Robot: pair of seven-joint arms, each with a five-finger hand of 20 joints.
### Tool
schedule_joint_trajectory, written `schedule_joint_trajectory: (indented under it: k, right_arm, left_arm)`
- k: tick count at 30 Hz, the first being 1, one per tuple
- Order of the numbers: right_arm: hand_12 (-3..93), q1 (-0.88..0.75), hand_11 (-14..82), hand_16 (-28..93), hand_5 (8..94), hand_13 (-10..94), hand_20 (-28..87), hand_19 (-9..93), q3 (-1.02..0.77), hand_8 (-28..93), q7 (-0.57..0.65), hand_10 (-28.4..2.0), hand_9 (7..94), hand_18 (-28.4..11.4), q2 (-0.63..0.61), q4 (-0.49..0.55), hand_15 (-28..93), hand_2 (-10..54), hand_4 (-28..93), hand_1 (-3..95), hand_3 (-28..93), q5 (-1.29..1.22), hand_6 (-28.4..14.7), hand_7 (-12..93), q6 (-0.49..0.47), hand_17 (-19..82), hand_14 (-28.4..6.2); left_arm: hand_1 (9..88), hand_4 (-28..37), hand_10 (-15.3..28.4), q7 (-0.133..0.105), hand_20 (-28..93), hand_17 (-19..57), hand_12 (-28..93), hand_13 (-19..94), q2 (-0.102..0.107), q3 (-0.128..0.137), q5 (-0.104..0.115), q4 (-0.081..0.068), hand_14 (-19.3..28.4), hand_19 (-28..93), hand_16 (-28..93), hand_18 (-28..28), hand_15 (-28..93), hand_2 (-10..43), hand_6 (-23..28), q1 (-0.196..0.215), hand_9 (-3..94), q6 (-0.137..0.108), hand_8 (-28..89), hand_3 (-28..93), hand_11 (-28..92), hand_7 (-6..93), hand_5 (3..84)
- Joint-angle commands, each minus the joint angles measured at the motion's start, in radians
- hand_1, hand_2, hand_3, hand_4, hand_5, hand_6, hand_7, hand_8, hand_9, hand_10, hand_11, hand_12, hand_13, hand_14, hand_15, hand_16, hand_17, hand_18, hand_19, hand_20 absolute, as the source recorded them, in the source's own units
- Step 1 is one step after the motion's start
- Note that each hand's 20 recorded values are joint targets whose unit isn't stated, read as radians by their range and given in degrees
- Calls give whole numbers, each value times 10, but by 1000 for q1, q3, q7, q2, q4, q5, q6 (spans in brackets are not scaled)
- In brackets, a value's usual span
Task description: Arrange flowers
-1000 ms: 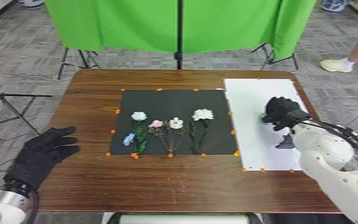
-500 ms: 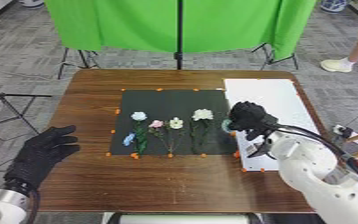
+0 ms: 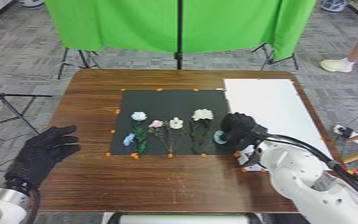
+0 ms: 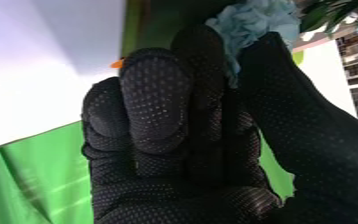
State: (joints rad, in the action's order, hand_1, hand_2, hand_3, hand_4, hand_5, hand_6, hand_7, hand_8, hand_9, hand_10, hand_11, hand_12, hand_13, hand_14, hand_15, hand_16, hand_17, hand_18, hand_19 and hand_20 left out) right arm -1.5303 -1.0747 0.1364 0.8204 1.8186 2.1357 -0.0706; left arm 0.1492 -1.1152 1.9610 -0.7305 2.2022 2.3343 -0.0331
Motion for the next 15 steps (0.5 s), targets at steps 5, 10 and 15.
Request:
schedule_joint_trajectory:
  k: [5, 10, 15]
  right_arm:
    - [450, 32, 307, 286, 713, 803, 387, 857, 47, -106, 23, -50, 847, -174, 32, -33, 598, -84, -283, 486, 827, 30, 5, 446, 8, 383, -35]
    - [463, 26, 290, 281, 662, 759, 390, 841, 32, -119, 36, -60, 809, -170, 26, -32, 614, -93, -283, 456, 823, 27, 0, 462, -23, 350, -37]
    - [450, 21, 304, 270, 617, 718, 394, 824, 18, -121, 45, -73, 756, -170, 23, -28, 626, -95, -283, 423, 825, 32, -6, 456, -30, 324, -45]
  left_arm:
    - [291, -283, 175, 15, -18, -29, 191, 358, -4, -6, -1, -9, 207, 668, -62, 245, 696, 86, 73, 5, 414, 7, -138, 728, 464, 313, 447]
    - [291, -283, 174, 10, -19, -29, 190, 357, -1, -5, 1, -8, 208, 668, -62, 244, 696, 86, 73, 8, 414, 4, -138, 728, 463, 314, 446]
    - [292, -283, 174, 9, -19, -29, 190, 357, -5, -3, 0, -7, 209, 668, -62, 244, 697, 86, 73, 11, 414, 1, -138, 727, 464, 313, 446]
